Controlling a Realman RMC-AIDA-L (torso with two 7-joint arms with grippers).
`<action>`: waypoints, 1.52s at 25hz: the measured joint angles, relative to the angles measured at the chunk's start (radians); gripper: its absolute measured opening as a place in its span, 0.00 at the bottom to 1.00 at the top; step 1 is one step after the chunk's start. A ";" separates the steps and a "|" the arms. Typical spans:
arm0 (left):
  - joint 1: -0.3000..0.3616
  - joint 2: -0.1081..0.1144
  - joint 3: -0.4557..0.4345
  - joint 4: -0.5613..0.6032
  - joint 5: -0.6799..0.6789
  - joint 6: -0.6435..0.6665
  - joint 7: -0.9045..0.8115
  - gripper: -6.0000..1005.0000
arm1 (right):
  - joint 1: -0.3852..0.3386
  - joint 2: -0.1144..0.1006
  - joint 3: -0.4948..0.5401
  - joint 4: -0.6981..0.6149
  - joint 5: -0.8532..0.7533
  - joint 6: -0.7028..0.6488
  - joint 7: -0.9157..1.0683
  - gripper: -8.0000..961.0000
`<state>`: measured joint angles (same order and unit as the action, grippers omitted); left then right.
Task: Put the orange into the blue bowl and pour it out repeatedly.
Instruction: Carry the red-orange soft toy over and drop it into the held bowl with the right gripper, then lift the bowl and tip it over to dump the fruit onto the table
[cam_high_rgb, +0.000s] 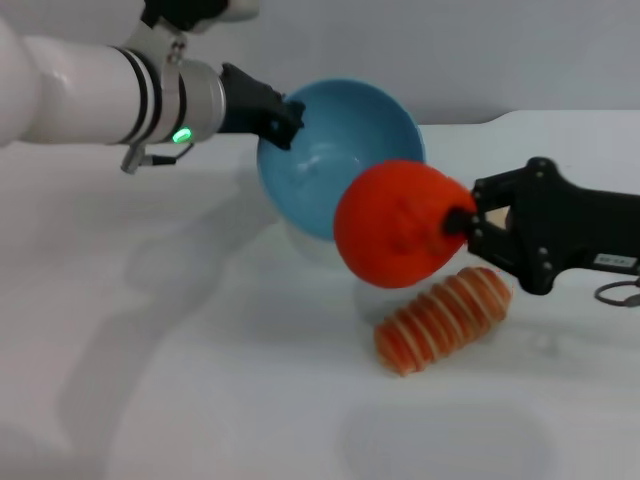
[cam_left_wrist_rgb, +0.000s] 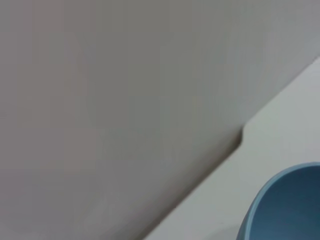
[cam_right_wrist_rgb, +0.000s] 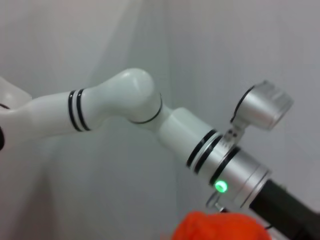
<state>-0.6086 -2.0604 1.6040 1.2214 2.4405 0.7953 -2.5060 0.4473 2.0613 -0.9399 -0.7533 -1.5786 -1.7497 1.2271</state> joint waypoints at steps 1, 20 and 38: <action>0.003 -0.001 0.012 0.003 -0.002 0.005 -0.001 0.01 | -0.006 0.003 0.011 -0.011 0.001 -0.002 0.000 0.04; 0.058 -0.002 0.100 0.187 -0.006 0.127 -0.009 0.01 | 0.031 0.005 0.102 0.150 -0.001 0.162 0.061 0.11; 0.096 0.001 0.109 0.183 0.004 0.070 0.010 0.01 | -0.045 0.004 0.155 0.144 0.065 0.174 0.084 0.49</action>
<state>-0.5123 -2.0594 1.7126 1.4045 2.4448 0.8653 -2.4961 0.4020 2.0650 -0.7849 -0.6097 -1.5139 -1.5755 1.3114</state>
